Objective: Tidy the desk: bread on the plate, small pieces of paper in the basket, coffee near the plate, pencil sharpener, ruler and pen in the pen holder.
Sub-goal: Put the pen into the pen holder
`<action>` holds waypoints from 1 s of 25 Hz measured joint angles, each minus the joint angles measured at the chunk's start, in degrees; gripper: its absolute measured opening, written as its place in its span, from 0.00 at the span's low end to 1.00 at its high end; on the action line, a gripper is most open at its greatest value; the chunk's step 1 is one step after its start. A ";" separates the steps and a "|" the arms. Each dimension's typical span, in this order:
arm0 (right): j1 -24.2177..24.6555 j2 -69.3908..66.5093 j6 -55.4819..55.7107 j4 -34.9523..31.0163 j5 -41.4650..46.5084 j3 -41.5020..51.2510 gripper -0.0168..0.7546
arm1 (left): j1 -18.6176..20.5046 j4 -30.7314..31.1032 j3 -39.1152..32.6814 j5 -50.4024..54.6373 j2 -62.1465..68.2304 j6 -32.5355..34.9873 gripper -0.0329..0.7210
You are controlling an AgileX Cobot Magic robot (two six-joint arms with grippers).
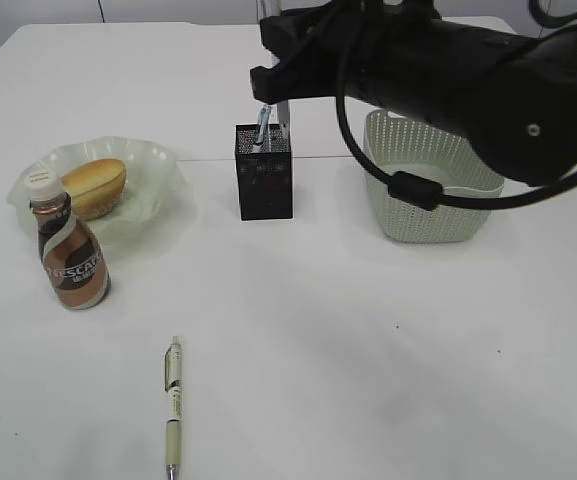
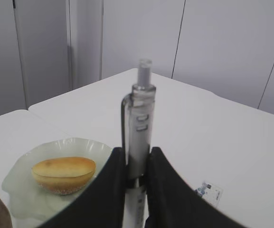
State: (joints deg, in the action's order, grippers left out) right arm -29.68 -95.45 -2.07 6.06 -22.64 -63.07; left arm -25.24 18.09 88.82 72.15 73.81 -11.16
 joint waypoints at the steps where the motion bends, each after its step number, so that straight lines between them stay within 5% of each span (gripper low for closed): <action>1: 0.00 -1.53 -0.41 0.00 -0.05 -1.33 0.12 | 0.00 0.00 0.00 0.00 0.12 0.00 0.53; 17: 4.96 -26.73 -1.19 -0.82 -3.38 -27.16 0.12 | 0.00 3.26 0.00 0.00 5.61 -0.13 0.53; 25: 6.17 -32.55 -1.19 -1.08 -2.62 -31.56 0.12 | 0.00 5.43 0.00 0.00 5.66 -0.13 0.53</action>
State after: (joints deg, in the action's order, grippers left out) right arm -23.51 -128.00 -3.26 4.98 -25.26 -94.63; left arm -25.24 23.53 88.82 72.15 79.47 -11.29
